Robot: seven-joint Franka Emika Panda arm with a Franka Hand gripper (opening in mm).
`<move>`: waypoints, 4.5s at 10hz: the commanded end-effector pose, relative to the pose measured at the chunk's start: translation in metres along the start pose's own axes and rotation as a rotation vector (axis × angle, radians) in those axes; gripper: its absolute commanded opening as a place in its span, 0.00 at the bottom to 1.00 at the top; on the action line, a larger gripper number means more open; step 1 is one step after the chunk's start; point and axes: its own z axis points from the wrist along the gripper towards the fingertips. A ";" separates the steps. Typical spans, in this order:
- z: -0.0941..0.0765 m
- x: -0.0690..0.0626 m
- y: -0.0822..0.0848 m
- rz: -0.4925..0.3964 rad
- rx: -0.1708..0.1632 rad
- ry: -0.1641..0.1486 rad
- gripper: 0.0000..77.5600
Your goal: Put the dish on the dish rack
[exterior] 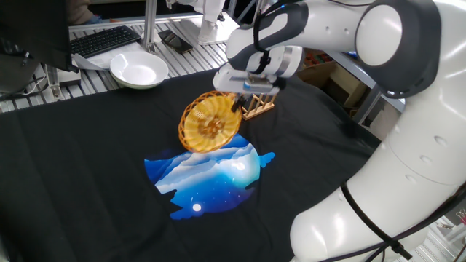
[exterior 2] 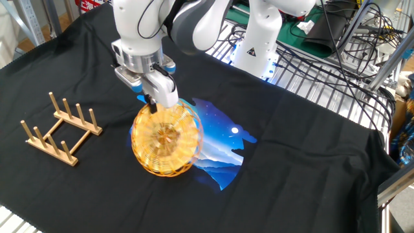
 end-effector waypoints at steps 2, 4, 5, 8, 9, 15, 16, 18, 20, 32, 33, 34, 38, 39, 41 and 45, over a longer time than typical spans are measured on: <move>-0.042 -0.023 -0.014 -0.119 0.133 -0.023 0.01; -0.048 -0.025 -0.017 -0.158 0.187 -0.032 0.01; -0.052 -0.027 -0.019 -0.179 0.222 -0.038 0.01; -0.060 -0.032 -0.023 -0.219 0.274 -0.043 0.01; -0.064 -0.034 -0.025 -0.223 0.278 -0.044 0.01; -0.084 -0.049 -0.038 -0.277 0.337 -0.054 0.01; -0.088 -0.050 -0.041 -0.288 0.362 -0.063 0.01; -0.096 -0.056 -0.047 -0.311 0.397 -0.073 0.01; -0.104 -0.063 -0.053 -0.327 0.414 -0.075 0.01; -0.134 -0.089 -0.063 -0.402 0.576 -0.127 0.01; -0.136 -0.090 -0.064 -0.406 0.584 -0.131 0.01; -0.138 -0.092 -0.065 -0.417 0.586 -0.128 0.01; -0.143 -0.099 -0.072 -0.447 0.644 -0.131 0.01; -0.143 -0.100 -0.074 -0.463 0.693 -0.142 0.01; -0.144 -0.100 -0.074 -0.459 0.689 -0.136 0.01; -0.146 -0.096 -0.070 -0.433 0.688 -0.120 0.01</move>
